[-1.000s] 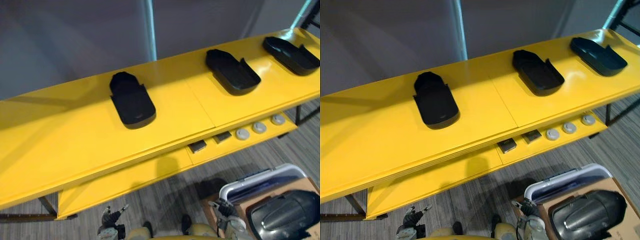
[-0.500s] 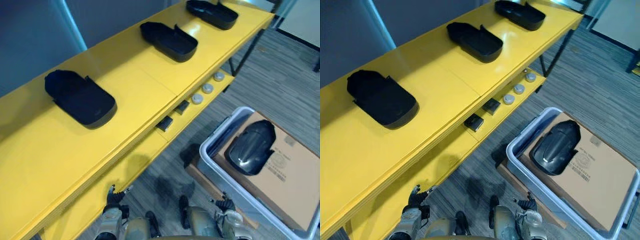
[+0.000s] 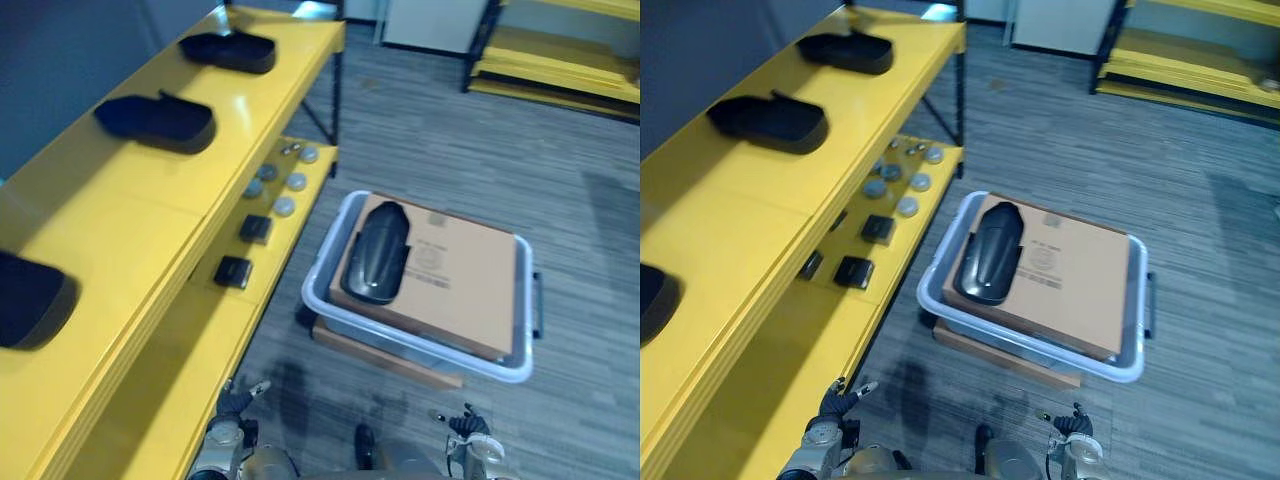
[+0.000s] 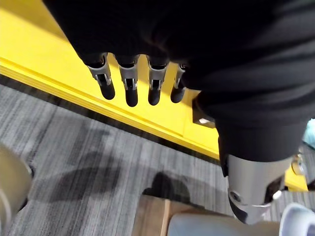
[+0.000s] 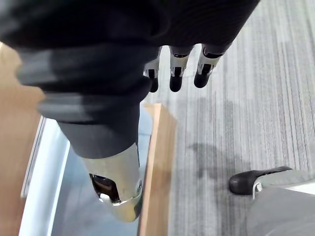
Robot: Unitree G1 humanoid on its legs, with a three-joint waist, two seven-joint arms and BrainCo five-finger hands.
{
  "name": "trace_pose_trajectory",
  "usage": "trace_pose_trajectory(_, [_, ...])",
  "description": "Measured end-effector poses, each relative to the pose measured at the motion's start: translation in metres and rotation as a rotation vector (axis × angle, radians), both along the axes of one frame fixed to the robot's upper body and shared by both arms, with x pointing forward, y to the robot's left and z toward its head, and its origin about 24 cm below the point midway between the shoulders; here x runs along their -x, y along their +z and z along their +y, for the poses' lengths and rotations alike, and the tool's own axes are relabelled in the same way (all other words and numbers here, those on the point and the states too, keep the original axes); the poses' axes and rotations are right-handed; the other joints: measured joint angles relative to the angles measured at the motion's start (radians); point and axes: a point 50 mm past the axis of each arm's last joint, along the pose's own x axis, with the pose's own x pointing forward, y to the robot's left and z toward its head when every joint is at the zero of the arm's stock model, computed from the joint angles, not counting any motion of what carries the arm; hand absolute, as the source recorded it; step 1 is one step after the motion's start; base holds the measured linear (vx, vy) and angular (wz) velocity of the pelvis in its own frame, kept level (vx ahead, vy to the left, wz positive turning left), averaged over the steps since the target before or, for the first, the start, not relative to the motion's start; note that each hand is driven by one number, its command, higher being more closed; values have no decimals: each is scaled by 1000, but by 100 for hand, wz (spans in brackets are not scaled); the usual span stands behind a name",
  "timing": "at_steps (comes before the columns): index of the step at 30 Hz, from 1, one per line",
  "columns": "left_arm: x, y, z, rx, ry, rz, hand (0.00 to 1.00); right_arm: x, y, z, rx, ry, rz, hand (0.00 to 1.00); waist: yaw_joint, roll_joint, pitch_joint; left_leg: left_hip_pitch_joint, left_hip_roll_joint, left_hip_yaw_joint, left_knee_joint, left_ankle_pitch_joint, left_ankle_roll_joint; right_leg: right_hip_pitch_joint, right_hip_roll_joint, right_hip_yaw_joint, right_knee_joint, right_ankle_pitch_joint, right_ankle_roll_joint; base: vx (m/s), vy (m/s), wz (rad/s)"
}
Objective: Walk over and take plastic housings, then place them on the shelf
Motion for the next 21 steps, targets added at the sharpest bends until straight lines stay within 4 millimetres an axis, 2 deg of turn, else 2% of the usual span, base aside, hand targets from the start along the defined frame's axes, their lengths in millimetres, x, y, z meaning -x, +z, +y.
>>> trace_pose_trajectory(1, [3,-1,1,-1,4,9,0,3,0,-3,10,-15,7,0,9,19,-6,-1,-7,-43,-42,1,25,-10,22,29,12,-10,17,-56,244,-91])
trace_pose_trajectory(2, [5,-2,4,-7,7,19,0,6,-1,-1,1,-27,11,0,10,20,-10,5,-7,-25,-41,-7,37,-10,23,49,15,-11,18,-31,226,-78])
trace_pose_trajectory(4, [11,-4,12,-26,14,43,0,18,-7,9,-46,-86,25,0,4,-17,-33,27,-33,25,-107,-10,41,-7,-15,62,-24,4,41,52,162,-36])
trace_pose_trajectory(6, [12,-5,11,-23,13,49,0,27,-9,6,-54,-135,33,0,7,-25,-38,50,-46,59,-141,9,47,-1,-35,83,-48,16,57,124,156,-30])
trace_pose_trajectory(7, [15,-6,12,-23,15,58,0,29,-9,5,-61,-166,29,0,7,-26,-40,68,-54,77,-160,16,61,9,-45,95,-62,21,68,148,162,-34])
trace_pose_trajectory(10, [18,-7,13,-25,18,73,0,32,-9,1,-64,-207,27,0,6,-24,-49,112,-62,109,-196,30,85,36,-57,98,-96,30,79,193,116,-34])
trace_pose_trajectory(18, [22,-12,10,-16,17,108,0,38,-8,-8,-64,-282,17,0,-2,3,-107,183,-66,125,-200,32,88,94,-66,67,-136,57,88,186,38,-29])
trace_pose_trajectory(19, [21,-11,11,-16,19,106,0,40,-7,-11,-67,-317,11,0,-4,-1,-105,160,-82,124,-110,39,81,117,-94,58,-142,68,89,126,82,2])
trace_pose_trajectory(20, [18,-11,10,-12,25,102,0,40,-8,-9,-82,-351,4,0,-2,-44,-90,121,-104,113,-96,-6,101,140,-143,55,-148,67,89,99,81,9])
trace_pose_trajectory(21, [19,-11,9,-9,27,103,0,41,-8,-10,-84,-382,-1,0,-3,-32,-102,132,-105,99,-214,18,103,145,-148,45,-148,68,90,31,44,31])
